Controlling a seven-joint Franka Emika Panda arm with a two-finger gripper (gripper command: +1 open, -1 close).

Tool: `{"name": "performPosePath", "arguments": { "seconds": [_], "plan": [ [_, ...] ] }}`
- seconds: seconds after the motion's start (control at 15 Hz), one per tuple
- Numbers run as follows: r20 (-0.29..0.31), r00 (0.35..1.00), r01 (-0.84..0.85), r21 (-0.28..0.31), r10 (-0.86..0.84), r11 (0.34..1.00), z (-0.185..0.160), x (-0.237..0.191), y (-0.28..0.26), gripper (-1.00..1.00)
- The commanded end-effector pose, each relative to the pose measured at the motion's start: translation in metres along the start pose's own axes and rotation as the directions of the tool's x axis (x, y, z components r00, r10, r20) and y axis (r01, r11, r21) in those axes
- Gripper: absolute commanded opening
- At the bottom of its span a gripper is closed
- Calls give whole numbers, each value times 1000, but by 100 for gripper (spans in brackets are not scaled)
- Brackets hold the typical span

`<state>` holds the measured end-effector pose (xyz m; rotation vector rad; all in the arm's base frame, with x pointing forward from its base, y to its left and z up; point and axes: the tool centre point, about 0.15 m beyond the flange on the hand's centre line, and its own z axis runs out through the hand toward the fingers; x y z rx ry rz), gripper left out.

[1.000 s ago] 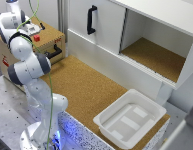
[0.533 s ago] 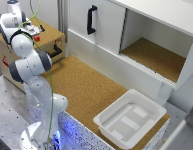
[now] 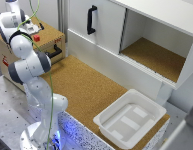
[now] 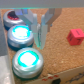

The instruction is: Push down the green button to turn on the green light

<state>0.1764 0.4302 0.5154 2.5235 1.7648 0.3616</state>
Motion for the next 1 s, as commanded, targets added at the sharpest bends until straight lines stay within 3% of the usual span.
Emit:
{"name": "performPosePath", "arguments": {
  "seconds": [0.0,0.6,0.93],
  "plan": [
    [39,994,-101,-20,102,995,-4,-16,23,100],
    [28,942,-336,18,336,942,21,-71,69,100],
    [2,867,-497,59,498,866,44,-119,93,100]
  ]
}}
